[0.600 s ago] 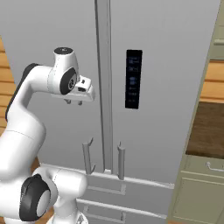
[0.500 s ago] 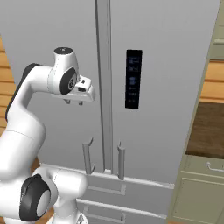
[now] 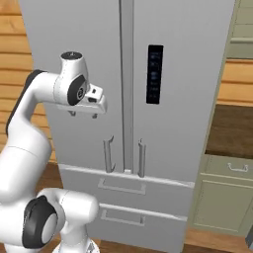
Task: Take the strawberry from the fridge and place it on top of the pancake, located on the dining counter.
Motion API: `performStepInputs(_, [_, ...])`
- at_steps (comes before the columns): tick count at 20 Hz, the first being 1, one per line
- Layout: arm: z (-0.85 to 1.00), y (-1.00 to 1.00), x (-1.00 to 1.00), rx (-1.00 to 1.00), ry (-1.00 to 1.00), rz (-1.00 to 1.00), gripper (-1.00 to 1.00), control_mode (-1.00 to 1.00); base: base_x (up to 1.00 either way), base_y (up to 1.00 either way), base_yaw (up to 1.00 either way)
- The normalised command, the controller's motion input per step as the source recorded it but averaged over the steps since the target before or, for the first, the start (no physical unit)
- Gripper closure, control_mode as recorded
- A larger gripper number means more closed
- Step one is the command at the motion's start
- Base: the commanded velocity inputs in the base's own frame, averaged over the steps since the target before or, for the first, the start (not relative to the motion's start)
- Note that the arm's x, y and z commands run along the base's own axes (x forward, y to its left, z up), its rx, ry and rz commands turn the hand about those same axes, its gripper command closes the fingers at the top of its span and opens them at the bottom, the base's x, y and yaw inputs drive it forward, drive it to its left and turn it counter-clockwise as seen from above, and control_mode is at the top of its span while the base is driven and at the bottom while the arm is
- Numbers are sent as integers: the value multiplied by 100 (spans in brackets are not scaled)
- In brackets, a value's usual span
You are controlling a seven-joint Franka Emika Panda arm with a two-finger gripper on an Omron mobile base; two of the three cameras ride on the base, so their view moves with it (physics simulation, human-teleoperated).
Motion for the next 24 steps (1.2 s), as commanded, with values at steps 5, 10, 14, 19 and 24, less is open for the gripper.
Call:
performStepInputs(5, [0, 0, 0, 0, 0, 0, -100, 100, -6, -51, 0])
performStepInputs(10, [0, 0, 0, 0, 0, 0, -100, 100, 0, -56, 0])
performStepInputs(14, [0, 0, 0, 0, 0, 0, -100, 100, -20, -8, 0])
performStepInputs(19, [0, 0, 0, 0, 0, 0, -100, 100, -51, -26, 0])
performStepInputs(24, [0, 0, 0, 0, 0, 0, -100, 100, -9, -63, 0])
